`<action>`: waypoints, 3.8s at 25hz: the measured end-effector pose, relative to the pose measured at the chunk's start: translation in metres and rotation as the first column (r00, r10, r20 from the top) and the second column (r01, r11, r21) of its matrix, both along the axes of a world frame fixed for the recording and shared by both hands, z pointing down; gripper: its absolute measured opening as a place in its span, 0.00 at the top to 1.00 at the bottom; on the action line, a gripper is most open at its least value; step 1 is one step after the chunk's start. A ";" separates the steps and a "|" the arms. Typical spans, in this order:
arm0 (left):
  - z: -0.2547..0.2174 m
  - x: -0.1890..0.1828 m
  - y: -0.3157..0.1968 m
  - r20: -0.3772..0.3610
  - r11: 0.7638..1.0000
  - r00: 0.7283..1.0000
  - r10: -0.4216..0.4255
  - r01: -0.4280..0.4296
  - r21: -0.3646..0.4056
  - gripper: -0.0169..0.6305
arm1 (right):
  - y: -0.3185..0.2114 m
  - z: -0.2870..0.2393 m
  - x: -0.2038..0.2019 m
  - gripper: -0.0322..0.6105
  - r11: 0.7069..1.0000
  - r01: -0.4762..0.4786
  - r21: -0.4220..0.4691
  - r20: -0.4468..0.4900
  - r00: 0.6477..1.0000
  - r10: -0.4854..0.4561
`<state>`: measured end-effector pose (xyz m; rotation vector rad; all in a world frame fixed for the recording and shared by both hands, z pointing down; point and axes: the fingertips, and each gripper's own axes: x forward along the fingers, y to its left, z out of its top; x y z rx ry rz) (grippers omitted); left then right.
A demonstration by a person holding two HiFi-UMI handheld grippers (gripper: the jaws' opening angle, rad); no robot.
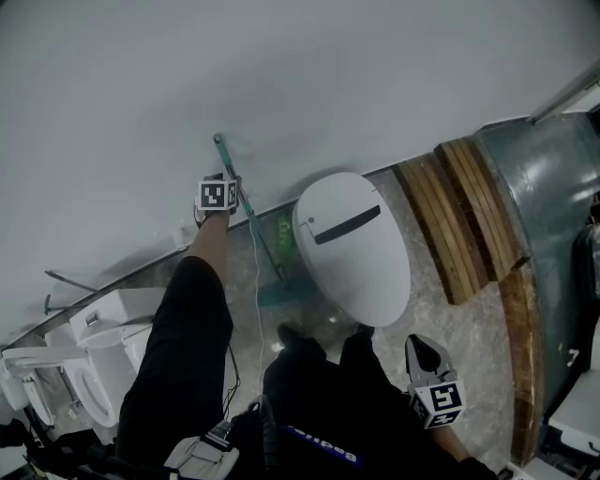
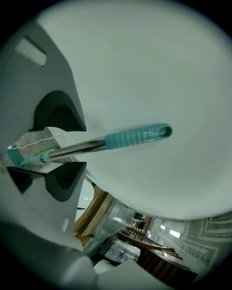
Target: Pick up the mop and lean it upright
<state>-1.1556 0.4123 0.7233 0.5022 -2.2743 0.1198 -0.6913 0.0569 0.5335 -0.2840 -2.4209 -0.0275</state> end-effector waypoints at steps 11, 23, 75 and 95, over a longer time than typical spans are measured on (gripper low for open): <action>-0.030 0.045 -0.001 0.048 1.000 0.999 0.016 -0.017 0.023 0.63 | 0.019 -0.015 -0.027 0.94 0.993 0.115 -0.031 0.072 0.991 -0.113; -0.135 0.139 -0.044 0.235 0.996 0.972 0.009 -0.030 0.085 0.76 | 0.017 -0.038 -0.076 0.94 0.938 0.331 -0.103 0.208 0.929 -0.305; -0.325 0.502 -0.278 0.545 0.951 0.837 0.050 -0.206 0.229 0.94 | 0.057 -0.076 0.008 0.95 0.570 0.769 -0.290 0.422 0.637 -0.645; -0.338 0.667 -0.213 0.622 0.884 0.777 0.097 -0.355 0.305 0.94 | 0.111 -0.089 0.170 0.95 0.710 0.685 -0.162 0.422 0.699 -0.578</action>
